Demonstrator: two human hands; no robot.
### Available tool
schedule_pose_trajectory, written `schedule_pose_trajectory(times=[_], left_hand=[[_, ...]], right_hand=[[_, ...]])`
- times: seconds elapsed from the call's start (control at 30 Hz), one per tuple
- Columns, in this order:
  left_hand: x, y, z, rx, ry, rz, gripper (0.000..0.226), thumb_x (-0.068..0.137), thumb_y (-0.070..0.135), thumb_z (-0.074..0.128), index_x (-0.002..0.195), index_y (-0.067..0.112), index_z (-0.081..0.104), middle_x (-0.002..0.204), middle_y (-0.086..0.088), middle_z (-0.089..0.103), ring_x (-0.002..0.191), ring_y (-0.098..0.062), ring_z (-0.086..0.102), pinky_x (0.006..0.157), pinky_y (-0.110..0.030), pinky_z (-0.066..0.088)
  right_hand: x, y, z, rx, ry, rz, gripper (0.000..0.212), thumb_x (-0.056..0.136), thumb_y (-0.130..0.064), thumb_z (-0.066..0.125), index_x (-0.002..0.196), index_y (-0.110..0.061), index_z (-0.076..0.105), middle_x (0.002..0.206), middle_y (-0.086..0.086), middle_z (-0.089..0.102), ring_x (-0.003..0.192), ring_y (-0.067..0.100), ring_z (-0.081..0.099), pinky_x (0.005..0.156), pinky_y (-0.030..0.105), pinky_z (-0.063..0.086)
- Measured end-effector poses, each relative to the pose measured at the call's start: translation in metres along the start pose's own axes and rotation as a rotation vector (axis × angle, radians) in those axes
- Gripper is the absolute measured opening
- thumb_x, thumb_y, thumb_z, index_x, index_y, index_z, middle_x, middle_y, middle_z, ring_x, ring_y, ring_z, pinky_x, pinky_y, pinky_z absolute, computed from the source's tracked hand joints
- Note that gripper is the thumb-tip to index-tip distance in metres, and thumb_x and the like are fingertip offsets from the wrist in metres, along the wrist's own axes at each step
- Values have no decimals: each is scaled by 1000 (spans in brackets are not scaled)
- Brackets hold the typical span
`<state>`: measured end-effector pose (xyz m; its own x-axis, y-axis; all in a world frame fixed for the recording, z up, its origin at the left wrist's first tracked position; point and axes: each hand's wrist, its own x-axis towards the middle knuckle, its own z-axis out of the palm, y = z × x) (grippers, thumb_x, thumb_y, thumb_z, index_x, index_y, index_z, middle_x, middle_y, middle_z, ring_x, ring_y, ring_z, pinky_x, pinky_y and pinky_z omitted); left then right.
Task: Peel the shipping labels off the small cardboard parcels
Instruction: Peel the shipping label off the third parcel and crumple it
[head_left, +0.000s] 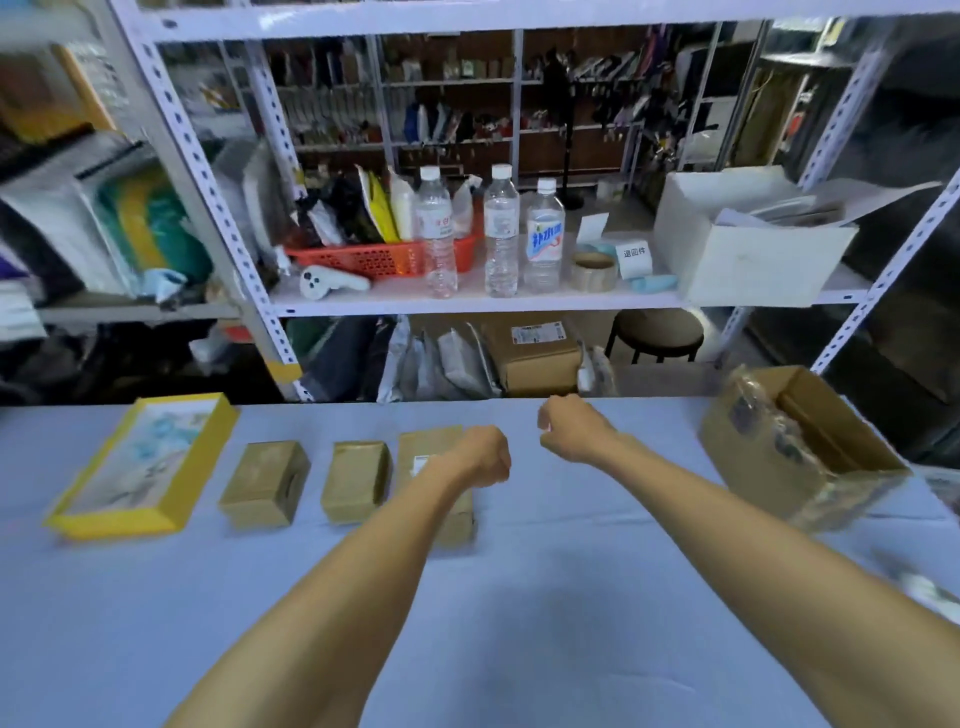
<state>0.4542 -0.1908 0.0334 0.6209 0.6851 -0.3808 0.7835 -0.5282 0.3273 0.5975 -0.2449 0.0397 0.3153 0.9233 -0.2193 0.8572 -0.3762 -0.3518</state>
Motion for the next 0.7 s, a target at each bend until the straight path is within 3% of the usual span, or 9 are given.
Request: schedule_pose_trajectory(times=[0.1, 0.23, 0.47, 0.7], left_hand=[[-17, -47, -3, 16, -5, -17, 19, 89, 7, 53, 101, 3, 66, 100, -12, 62, 100, -30, 61, 77, -33, 45], [-22, -86, -9, -61, -8, -62, 8, 84, 6, 54, 85, 12, 59, 90, -7, 56, 78, -22, 54, 70, -33, 44], [-25, -105, -17, -129, 93, -105, 10, 84, 4, 54, 83, 14, 52, 88, -6, 51, 77, -22, 46, 68, -30, 40], [-17, -130, -13, -167, 87, -146, 8, 87, 6, 54, 90, 5, 61, 94, -8, 60, 83, -24, 54, 70, -32, 44]], right_hand=[[-5, -41, 24, 1, -11, -34, 33, 82, -8, 50, 111, 5, 61, 115, 21, 63, 108, 37, 59, 91, 47, 51], [-8, -74, 37, -31, -33, -33, 32, 86, -6, 50, 115, 3, 59, 119, 22, 60, 108, 39, 58, 91, 46, 51], [8, -88, 41, -26, 16, -74, 37, 82, -5, 52, 115, 12, 58, 122, 27, 60, 113, 42, 57, 94, 52, 50], [19, -93, 54, -12, -29, -17, 33, 86, -8, 53, 114, 7, 60, 118, 22, 63, 107, 37, 60, 92, 48, 51]])
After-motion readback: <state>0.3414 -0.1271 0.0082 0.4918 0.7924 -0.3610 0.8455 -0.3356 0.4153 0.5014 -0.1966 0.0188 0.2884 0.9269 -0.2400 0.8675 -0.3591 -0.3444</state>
